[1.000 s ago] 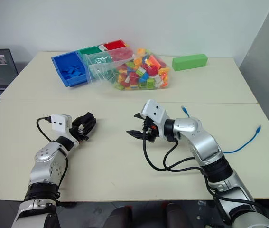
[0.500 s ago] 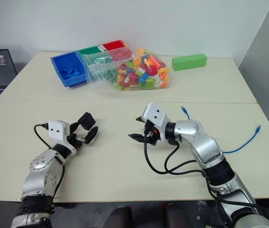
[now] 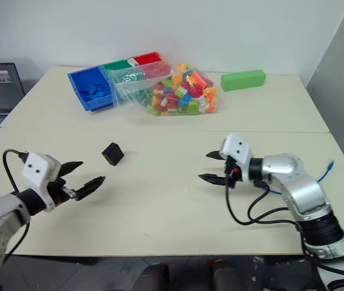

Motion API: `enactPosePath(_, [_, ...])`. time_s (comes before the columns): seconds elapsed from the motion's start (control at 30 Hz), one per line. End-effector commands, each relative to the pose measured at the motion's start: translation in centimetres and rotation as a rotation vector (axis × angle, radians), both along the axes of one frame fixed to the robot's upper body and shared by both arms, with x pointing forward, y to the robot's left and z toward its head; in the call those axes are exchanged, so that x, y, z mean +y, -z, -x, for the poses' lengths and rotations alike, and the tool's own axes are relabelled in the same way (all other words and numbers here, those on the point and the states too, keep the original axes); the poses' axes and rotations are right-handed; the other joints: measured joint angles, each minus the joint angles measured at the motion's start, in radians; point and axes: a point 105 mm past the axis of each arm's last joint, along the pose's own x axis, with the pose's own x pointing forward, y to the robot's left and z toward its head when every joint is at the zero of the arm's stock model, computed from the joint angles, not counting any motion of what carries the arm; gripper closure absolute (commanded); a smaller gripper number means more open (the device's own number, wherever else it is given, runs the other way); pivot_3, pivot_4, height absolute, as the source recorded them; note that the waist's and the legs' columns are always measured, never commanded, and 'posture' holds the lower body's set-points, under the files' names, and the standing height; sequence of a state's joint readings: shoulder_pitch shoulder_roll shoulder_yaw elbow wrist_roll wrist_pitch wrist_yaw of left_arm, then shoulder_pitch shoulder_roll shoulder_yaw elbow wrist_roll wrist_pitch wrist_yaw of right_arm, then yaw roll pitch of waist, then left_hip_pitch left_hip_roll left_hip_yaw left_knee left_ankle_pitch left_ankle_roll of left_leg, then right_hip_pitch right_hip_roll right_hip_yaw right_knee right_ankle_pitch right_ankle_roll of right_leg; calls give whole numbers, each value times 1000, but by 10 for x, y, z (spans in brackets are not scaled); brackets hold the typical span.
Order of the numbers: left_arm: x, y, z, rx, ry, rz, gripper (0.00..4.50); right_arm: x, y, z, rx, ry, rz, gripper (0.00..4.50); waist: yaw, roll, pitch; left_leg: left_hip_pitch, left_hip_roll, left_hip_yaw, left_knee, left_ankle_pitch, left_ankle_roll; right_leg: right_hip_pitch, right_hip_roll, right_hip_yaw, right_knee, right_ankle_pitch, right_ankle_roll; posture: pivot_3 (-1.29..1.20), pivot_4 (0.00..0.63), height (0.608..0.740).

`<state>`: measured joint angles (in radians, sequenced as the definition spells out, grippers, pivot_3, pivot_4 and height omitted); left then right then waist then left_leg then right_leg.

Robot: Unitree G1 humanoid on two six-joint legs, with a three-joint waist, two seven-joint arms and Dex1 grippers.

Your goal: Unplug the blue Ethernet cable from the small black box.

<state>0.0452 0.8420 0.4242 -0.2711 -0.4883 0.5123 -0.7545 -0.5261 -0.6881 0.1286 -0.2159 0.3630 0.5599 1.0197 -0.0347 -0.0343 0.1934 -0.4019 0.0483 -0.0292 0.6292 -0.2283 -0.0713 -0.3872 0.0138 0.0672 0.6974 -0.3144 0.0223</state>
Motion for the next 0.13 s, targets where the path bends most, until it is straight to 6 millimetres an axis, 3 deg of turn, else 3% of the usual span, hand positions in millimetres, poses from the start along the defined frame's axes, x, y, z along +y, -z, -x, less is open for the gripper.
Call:
enactPosePath(0.03, [-3,-19,4,-4,66,13,34,-14,-18,-2,-9,10,-32,1030,0,0,0,0,0,0,0,0,0,0,0,0,0,0,0,0,150,740])
enactPosePath(0.13, [-7,-20,6,8,97,38,34,-18,-18,-3,-7,22,-20,1030,0,0,0,0,0,1,0,0,0,0,0,1,0,0,0,0,150,740])
